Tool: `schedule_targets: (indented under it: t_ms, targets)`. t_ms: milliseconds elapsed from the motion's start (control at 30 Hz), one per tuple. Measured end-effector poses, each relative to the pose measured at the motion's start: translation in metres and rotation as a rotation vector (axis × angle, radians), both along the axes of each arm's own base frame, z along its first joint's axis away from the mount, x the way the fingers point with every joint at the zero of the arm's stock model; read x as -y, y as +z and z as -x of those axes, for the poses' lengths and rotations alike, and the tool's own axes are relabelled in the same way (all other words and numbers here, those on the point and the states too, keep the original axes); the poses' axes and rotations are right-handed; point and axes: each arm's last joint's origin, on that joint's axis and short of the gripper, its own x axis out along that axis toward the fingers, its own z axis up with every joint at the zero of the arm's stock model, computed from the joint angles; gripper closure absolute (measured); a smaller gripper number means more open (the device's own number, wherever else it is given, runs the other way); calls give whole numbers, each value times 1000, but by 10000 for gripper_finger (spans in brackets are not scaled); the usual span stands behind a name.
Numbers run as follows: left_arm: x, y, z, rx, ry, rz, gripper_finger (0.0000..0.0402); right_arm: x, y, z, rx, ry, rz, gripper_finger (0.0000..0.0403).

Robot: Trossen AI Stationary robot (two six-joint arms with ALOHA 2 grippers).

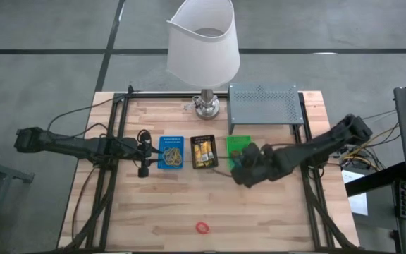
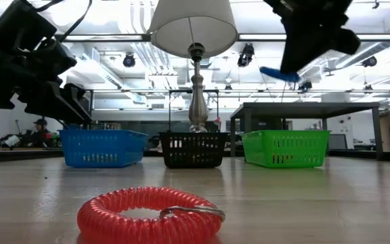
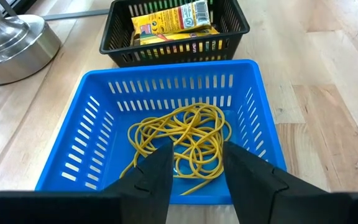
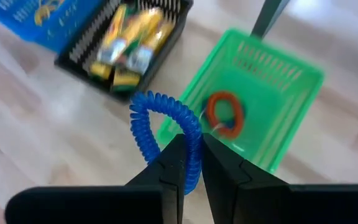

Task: Pick & Place Office Desk Supplies
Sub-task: Put the blue spring keychain into the green bin

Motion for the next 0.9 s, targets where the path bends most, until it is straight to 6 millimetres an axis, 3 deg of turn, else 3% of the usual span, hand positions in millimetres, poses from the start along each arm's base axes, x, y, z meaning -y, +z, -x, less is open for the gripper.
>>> schedule_targets:
  t_ms: [167, 367, 900]
  targets:
    - [0, 0, 0, 1, 0, 0, 259, 23, 7, 0, -17, 5, 35, 364]
    - [0, 0, 0, 1, 0, 0, 258, 45, 1, -7, -90, 6, 31, 364]
    - [0, 0, 0, 0, 0, 0, 258, 55, -67, -37, -334, 0, -64, 364]
